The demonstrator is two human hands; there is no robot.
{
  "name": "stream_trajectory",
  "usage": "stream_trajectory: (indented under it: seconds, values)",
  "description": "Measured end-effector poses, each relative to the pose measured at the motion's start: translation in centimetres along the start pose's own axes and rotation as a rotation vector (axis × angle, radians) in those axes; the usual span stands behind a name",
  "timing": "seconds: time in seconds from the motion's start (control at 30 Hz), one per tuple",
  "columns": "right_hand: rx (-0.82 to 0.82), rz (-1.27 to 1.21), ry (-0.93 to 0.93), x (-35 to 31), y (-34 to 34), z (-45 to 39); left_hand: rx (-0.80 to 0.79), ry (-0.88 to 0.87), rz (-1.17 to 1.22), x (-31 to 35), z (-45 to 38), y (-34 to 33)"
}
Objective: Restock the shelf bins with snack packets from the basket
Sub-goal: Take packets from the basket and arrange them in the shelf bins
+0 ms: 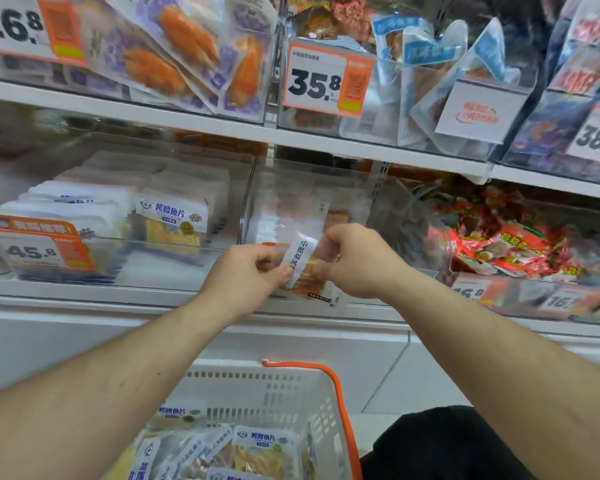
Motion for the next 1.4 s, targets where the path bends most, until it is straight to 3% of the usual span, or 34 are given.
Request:
stream_trajectory:
  seconds: [0.07,0.2,0.37,0.47,0.7,0.87,1.03,1.23,1.4]
  values:
    - [0.056,0.005,-0.011,1.0,2.0,-0.3,0.040,-0.072,-0.066,2.1,-0.5,0.1]
    - [0.262,0.075,-0.028,3.0,6.4,-0.6,0.182,-0.287,-0.442,4.7,-2.2,1.3]
    - [0.454,0.263,0.011,5.2,7.6,-1.7,0.211,-0.047,-0.492,1.3,-4.2,1.6]
    - [0.378,0.344,-0.049,7.2,5.6,-4.2,0.246,0.047,-0.559,0.1,-3.8,1.2]
    - [0.133,0.347,-0.245,11.7,0.2,-10.9,0.337,-0.015,-0.661,0.0,-3.8,0.9]
    - [0.062,0.379,-0.222,12.4,-2.3,-14.9,0.365,-0.037,-0.663,-0.2,-3.9,0.9]
    - [0.055,0.378,-0.200,11.9,-3.9,-17.2,0.388,-0.029,-0.653,-0.4,-3.9,0.8]
    - [0.210,0.530,-0.122,11.2,-3.5,-18.3,0.391,-0.025,-0.658,-0.4,-3.9,0.8]
    - [0.232,0.526,-0.112,11.5,-3.3,-18.3,0.381,-0.020,-0.656,-0.3,-3.8,0.8]
Point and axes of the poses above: each hand's wrist, its own z-axis away from the middle knuckle, its own y-axis out of the back of the hand, x = y × z, the point moved 8 cm from there along -z, towards the middle knuckle, and after that the axes turned 9 degrees about z, right-handed, at the moved point
